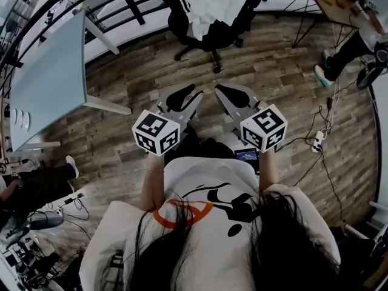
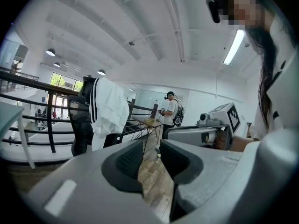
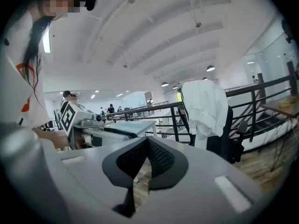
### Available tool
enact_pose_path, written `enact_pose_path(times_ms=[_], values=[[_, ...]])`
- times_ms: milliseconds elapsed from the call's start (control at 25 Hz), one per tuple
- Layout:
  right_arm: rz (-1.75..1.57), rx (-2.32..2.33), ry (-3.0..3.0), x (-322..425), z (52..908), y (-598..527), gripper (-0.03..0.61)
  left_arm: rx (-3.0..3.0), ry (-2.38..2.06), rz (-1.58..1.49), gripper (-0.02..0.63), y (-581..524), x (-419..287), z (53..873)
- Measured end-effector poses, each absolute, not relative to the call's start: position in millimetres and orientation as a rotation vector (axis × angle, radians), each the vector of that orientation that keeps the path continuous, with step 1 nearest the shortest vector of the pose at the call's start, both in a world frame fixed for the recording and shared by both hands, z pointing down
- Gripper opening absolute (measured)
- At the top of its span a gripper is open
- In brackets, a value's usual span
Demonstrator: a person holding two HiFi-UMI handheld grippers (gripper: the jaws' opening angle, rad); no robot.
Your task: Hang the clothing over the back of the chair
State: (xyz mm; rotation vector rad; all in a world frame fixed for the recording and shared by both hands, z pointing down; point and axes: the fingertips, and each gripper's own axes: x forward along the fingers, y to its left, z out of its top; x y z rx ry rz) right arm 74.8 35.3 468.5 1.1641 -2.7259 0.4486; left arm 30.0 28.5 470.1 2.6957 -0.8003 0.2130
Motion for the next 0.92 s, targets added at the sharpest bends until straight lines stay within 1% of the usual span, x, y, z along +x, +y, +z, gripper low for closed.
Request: enact_pose_path(times_ms=[920], values=[[0.372, 1.144, -2.736, 75.4, 465.6, 62.0, 0.020, 2.721, -0.852, 0.286, 0.110, 64.5, 27.1, 466.5]])
